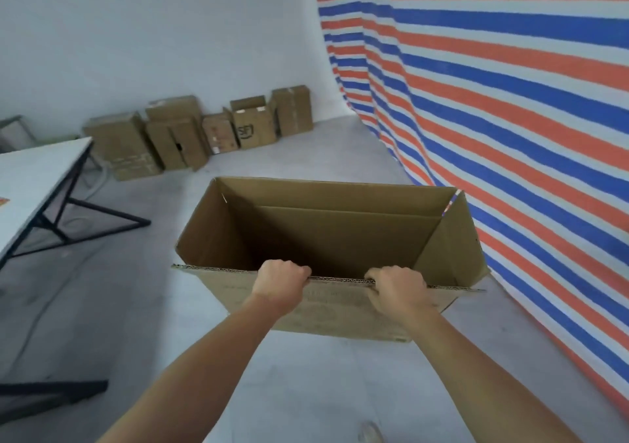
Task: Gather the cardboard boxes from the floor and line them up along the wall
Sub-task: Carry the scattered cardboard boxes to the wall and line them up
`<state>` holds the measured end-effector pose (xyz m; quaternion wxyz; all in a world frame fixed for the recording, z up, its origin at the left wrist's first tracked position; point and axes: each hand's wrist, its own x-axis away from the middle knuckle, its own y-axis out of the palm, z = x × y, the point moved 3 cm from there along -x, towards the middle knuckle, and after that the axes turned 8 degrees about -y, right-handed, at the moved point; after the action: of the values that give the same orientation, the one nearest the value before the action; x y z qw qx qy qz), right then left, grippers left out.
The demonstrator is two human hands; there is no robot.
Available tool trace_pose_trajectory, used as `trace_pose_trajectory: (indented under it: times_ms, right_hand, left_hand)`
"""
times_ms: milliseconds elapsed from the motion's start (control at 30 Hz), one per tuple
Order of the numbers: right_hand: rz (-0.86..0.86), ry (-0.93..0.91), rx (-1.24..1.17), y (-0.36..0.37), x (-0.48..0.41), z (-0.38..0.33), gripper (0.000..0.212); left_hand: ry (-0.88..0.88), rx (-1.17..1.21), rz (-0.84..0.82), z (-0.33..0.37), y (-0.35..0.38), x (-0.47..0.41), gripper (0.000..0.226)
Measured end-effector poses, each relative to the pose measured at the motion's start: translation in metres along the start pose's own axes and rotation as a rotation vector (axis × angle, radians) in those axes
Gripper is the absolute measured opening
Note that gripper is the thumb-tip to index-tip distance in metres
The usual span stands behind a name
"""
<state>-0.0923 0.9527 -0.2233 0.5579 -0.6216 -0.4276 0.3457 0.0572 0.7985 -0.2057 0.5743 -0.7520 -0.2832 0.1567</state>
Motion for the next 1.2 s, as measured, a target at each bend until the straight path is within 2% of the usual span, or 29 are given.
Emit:
trace_pose_trajectory:
  times_ms: [267, 533, 700, 833, 1067, 1200]
  right_hand:
    - [-0.081, -0.253, -0.01, -0.011, -0.245, -0.046, 0.024]
    - [-0.105, -0.413, 0.045, 0.013, -0.48, -0.169, 0.025]
    - [-0.124, -0.395, 0.065, 0.016, -0.612, -0.222, 0.024]
    - [-0.105, -0.345, 0.038, -0.005, -0.705, -0.234, 0.024]
    - [-0.083, -0.241, 0.02, -0.01, -0.871, -0.21, 0.032]
    - [-0.111, -0.21, 0.004, -0.002, -0.997, -0.183, 0.038]
  left_hand:
    - [-0.206, 0.067, -0.094, -0.148, 0.02, -0.141, 0.021]
    - [-0.379, 0.117, -0.127, -0.341, 0.095, -0.253, 0.023]
    - [-0.364, 0.127, -0.137, -0.451, 0.128, -0.35, 0.024]
    - [-0.272, 0.099, -0.102, -0.518, 0.114, -0.438, 0.026]
    - [-0.197, 0.052, -0.109, -0.584, 0.127, -0.618, 0.019]
    - [-0.179, 0.034, -0.129, -0.621, 0.139, -0.744, 0.022]
